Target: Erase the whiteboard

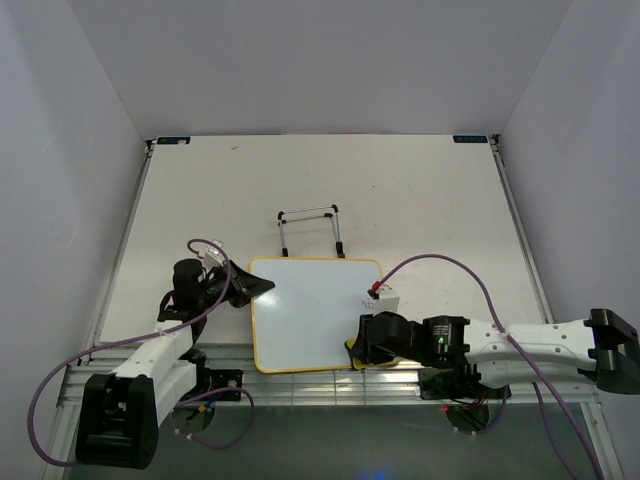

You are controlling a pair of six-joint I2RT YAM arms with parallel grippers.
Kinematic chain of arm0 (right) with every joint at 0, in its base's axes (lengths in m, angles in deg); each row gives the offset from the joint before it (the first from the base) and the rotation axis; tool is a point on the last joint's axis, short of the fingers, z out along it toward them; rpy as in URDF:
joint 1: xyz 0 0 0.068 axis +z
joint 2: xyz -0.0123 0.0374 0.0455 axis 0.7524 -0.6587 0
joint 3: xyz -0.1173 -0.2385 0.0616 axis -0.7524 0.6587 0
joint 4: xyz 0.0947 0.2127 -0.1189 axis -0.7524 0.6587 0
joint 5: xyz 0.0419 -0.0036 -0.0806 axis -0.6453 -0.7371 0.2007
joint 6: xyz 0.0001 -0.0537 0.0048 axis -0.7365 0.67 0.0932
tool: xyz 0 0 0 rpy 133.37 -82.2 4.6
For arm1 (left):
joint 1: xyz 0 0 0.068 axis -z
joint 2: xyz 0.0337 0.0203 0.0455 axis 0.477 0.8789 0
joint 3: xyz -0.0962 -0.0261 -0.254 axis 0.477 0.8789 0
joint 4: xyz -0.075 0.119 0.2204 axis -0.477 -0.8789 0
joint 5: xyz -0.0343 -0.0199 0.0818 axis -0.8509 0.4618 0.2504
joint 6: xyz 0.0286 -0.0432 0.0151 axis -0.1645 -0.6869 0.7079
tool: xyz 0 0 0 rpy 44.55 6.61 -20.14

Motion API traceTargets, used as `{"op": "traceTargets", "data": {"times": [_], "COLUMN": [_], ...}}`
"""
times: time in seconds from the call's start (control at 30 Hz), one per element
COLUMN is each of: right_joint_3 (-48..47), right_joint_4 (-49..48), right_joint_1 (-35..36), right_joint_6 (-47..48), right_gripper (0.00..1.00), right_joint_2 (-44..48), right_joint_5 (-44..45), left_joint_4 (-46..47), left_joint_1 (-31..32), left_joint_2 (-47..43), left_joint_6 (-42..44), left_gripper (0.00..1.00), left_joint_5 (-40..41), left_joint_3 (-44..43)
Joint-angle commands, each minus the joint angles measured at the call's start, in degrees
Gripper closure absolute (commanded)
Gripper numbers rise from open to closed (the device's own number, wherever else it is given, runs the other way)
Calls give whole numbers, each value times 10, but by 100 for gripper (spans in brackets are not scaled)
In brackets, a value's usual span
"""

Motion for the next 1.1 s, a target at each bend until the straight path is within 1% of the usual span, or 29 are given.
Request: {"op": "traceTargets", "data": {"times": [0.0, 0.1, 0.13, 0.17, 0.2, 0.23, 0.27, 0.3, 0.33, 0.37, 0.4, 0.47, 0.53, 0.67, 0.8, 0.9, 0.93, 0.97, 1.0, 1.03, 1.07], "right_joint_3": [20, -38, -57, -98, -120, -142, -164, -213, -241, -266, -313, -351, -390, -428, -402, -299, -266, -199, -165, -133, -76], "right_joint_4": [118, 80, 60, 18, -4, -27, -52, -84, -94, -99, -102, -102, -103, -86, -71, -71, -71, -69, -70, -70, -67], "right_joint_1": [-2, -7, -11, -23, -29, -36, -42, -42, -42, -31, -22, 3, 21, 37, 32, -17, -55, -76, -96, -138, -159], "right_joint_6": [3, 52, 97, 122, 146, 188, 206, 221, 248, 257, 266, 286, 290, 296, 289, 273, 273, 270, 269, 268, 266], "right_gripper": [89, 89, 89, 89, 89, 89, 89, 90, 90, 90, 90, 91, 90, 91, 91, 90, 90, 90, 90, 90, 90], "right_joint_2": [-33, -76, -90, -123, -142, -162, -204, -232, -257, -308, -332, -384, -418, -449, -438, -368, -351, -335, -317, -278, -259], "right_joint_5": [7, 9, -3, -16, -29, -61, -80, -97, -139, -151, -155, -166, -167, -159, -130, -123, -122, -121, -120, -128, -132], "left_joint_4": [-57, -54, -52, -50, -49, -47, -46, -47, -46, -46, -49, -56, -61, -66, -66, -69, -68, -67, -66, -67, -72], "left_joint_1": [-5, -6, -6, -5, -5, -5, -5, -5, -5, -5, -5, -5, -5, -5, -5, -6, -5, -5, -5, -5, -5], "left_joint_2": [13, 14, 15, 16, 17, 18, 19, 18, 17, 15, 13, 4, -6, -14, -13, -14, -14, -14, -13, -13, -12], "left_joint_6": [22, 22, 22, 22, 22, 22, 21, 21, 20, 20, 18, 19, 19, 16, 17, 18, 19, 19, 19, 20, 22], "left_gripper": [100, 100, 100, 100, 100, 100, 100, 100, 100, 100, 100, 100, 100, 100, 100, 100, 100, 100, 100, 100, 100], "left_joint_5": [113, 110, 108, 107, 106, 104, 103, 101, 98, 97, 97, 96, 96, 98, 96, 91, 89, 88, 87, 84, 82], "left_joint_3": [14, 15, 16, 16, 17, 17, 18, 18, 19, 21, 21, 22, 23, 25, 24, 20, 19, 19, 19, 19, 17]}}
